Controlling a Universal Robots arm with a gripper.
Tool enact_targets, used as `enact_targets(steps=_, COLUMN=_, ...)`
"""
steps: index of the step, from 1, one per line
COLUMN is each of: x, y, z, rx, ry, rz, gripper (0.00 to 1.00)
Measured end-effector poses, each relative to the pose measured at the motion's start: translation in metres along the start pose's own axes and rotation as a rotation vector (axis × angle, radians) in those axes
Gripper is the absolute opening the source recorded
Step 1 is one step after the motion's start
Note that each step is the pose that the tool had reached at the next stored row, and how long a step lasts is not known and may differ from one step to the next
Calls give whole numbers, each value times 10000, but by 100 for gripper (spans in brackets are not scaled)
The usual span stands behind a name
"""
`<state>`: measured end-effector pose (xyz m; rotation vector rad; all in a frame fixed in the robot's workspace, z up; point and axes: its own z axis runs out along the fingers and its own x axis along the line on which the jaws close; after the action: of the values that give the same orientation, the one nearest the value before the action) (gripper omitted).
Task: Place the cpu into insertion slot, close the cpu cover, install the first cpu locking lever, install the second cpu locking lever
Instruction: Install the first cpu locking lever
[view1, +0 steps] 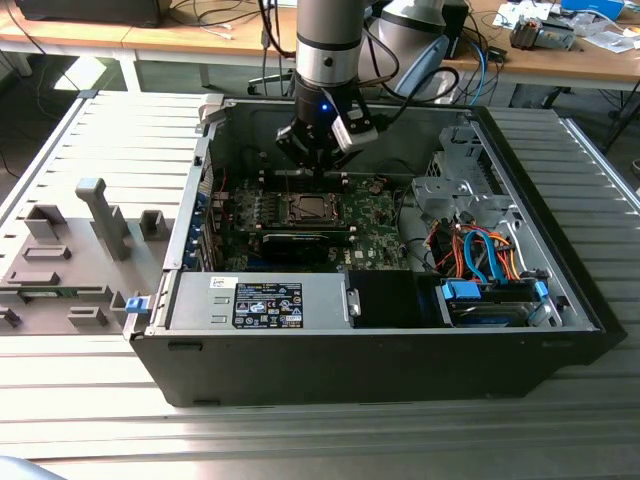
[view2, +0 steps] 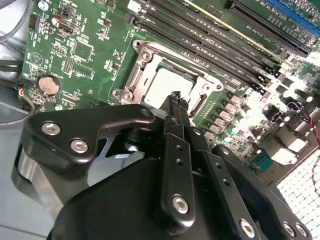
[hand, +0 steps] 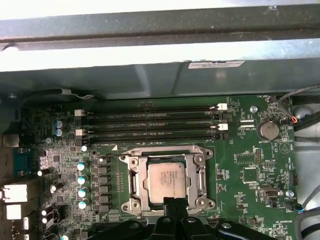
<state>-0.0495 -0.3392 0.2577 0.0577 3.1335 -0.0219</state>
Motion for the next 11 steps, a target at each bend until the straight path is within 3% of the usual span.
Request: enact_targets(steps=11, x=0, y=0, z=0, rx=-7, ry=-10, rz=-713, gripper=11)
